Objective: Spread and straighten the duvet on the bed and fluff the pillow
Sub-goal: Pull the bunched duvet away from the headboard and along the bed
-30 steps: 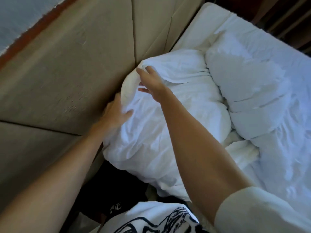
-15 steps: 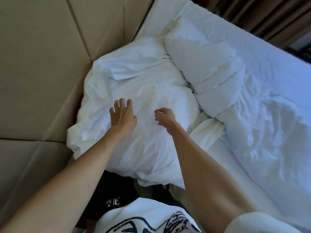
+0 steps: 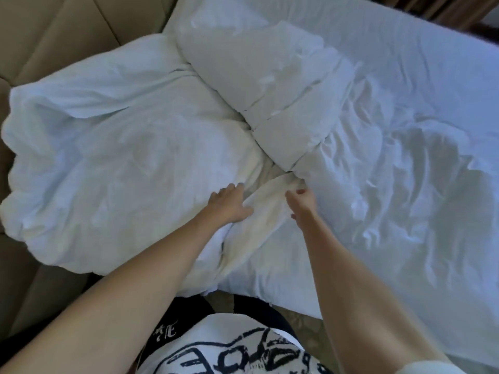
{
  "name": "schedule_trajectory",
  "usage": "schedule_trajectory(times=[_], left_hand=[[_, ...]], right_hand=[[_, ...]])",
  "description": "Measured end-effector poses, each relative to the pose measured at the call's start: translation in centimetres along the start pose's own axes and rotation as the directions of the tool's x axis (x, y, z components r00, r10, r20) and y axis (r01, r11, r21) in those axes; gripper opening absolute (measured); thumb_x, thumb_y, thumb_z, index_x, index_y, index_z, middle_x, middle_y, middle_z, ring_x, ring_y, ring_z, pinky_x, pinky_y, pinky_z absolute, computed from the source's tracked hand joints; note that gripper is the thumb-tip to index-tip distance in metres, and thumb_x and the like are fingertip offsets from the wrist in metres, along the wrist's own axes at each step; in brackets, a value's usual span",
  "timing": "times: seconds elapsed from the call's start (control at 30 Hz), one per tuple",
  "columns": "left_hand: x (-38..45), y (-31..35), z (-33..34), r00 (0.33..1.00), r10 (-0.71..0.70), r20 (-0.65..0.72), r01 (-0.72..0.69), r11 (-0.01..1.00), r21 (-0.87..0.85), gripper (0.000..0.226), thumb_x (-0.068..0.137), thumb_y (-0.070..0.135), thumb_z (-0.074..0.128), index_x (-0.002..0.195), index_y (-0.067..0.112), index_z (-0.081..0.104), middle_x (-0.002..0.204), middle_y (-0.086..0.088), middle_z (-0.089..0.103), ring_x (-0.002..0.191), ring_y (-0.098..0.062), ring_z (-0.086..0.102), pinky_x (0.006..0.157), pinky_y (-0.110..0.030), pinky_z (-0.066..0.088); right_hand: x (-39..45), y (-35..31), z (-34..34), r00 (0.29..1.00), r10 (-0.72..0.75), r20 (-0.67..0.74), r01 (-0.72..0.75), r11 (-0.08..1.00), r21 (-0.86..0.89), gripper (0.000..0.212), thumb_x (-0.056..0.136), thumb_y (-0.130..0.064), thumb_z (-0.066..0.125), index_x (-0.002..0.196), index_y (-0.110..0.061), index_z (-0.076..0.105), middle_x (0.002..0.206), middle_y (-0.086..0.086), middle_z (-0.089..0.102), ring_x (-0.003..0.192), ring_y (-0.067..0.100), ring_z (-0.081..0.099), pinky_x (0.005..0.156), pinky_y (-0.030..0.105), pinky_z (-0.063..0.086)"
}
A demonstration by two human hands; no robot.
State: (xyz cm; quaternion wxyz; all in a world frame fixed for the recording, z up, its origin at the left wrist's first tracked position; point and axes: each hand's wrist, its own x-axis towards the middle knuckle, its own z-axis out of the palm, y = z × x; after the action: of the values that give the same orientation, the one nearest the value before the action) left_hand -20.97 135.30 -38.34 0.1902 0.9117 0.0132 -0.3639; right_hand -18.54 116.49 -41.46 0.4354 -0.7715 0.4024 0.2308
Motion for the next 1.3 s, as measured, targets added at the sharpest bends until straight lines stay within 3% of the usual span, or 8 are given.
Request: schedule_trajectory(times=[0.1,0.3,0.43,0.6,0.83,1.0,1.13,1.3], left_hand=[[2.9,3.3,3.3,0.993,-0.063,0.095,0.067,0.997,-0.048,0.098,0.078,0.062,0.062,0.152,0.019,0.015,0.154,-0.011,0.026,0.139,-0.033,0.032,0.109,-0.049,0.031],[8.0,5.7,7.3,0.973,-0.191,0.129,0.205,0.972,-0.111,0.133,0.060,0.064,0.077,0.151,0.036,-0.016,0.162,-0.003,-0.018,0.149,-0.031,-0.013,0.119,-0.056,0.005],[9.9,5.2,9.1,0.938,-0.247,0.244,0.307,0.918,-0.250,0.141,0.056,0.058,0.082,0.148,0.041,-0.024,0.163,-0.002,-0.014,0.150,-0.030,0.006,0.116,-0.051,0.025],[8.7,7.2,10.2,0.969,-0.165,0.186,0.207,0.951,-0.230,0.099,0.055,0.051,0.077,0.137,0.031,0.026,0.117,0.004,0.063,0.097,-0.021,0.064,0.083,-0.041,0.054],[2.1,11.8,9.6,0.972,-0.020,-0.236,0.047,0.993,0.109,0.039,0.082,0.018,0.058,0.120,0.021,0.050,0.093,-0.002,0.069,0.081,-0.027,0.066,0.058,-0.033,0.041],[-3.6,13.2,9.0,0.967,0.064,-0.248,-0.016,0.982,0.191,0.049,0.081,0.009,0.055,0.128,0.024,0.051,0.093,-0.007,0.068,0.083,-0.029,0.064,0.062,-0.033,0.039],[-9.0,13.0,10.4,0.958,0.158,-0.240,-0.098,0.965,0.244,0.034,0.079,0.011,0.056,0.110,0.025,0.060,0.095,-0.006,0.068,0.086,-0.028,0.064,0.064,-0.032,0.037],[-16.5,12.8,10.8,0.916,0.284,-0.284,-0.201,0.936,0.288,0.024,0.075,0.011,0.055,0.088,0.032,0.058,0.088,-0.001,0.068,0.083,-0.026,0.063,0.062,-0.031,0.034]], right_hand=[[3.8,1.8,-1.7,0.986,0.143,0.088,-0.149,0.987,0.065,0.070,0.079,-0.040,0.071,0.137,-0.012,0.044,0.131,0.009,0.052,0.119,0.033,0.052,0.090,0.052,0.053],[8.2,2.9,-0.2,0.896,0.224,0.383,-0.338,0.904,0.263,0.096,0.062,-0.051,0.085,0.140,-0.019,0.040,0.133,-0.004,0.055,0.118,0.030,0.057,0.091,0.051,0.053],[9.5,4.5,2.0,0.914,0.205,0.351,-0.338,0.864,0.374,0.116,0.041,-0.060,0.084,0.139,-0.023,0.035,0.126,-0.002,0.059,0.111,0.023,0.061,0.091,0.048,0.055],[7.6,4.7,1.7,0.938,0.187,0.291,-0.281,0.903,0.326,0.075,0.056,-0.063,0.079,0.113,-0.017,0.063,0.101,-0.006,0.069,0.098,0.016,0.065,0.093,0.033,0.051],[3.4,3.6,-1.3,0.952,0.224,0.209,-0.264,0.946,0.190,0.050,0.066,-0.053,0.073,0.091,-0.013,0.057,0.082,0.003,0.064,0.080,0.023,0.066,0.081,0.039,0.058],[-1.1,5.1,-4.6,0.947,0.240,0.212,-0.288,0.928,0.234,0.025,0.076,-0.021,0.060,0.096,-0.006,0.063,0.087,0.010,0.067,0.078,0.025,0.067,0.075,0.037,0.059],[-6.4,8.3,-7.0,0.937,0.227,0.266,-0.314,0.881,0.355,0.025,0.080,-0.012,0.058,0.104,-0.004,0.060,0.092,0.011,0.065,0.076,0.024,0.063,0.079,0.041,0.059],[-13.8,12.6,-9.9,0.950,0.092,0.297,-0.240,0.825,0.511,0.031,0.087,-0.007,0.056,0.116,0.000,0.059,0.111,0.018,0.065,0.080,0.024,0.064,0.056,0.029,0.053]])
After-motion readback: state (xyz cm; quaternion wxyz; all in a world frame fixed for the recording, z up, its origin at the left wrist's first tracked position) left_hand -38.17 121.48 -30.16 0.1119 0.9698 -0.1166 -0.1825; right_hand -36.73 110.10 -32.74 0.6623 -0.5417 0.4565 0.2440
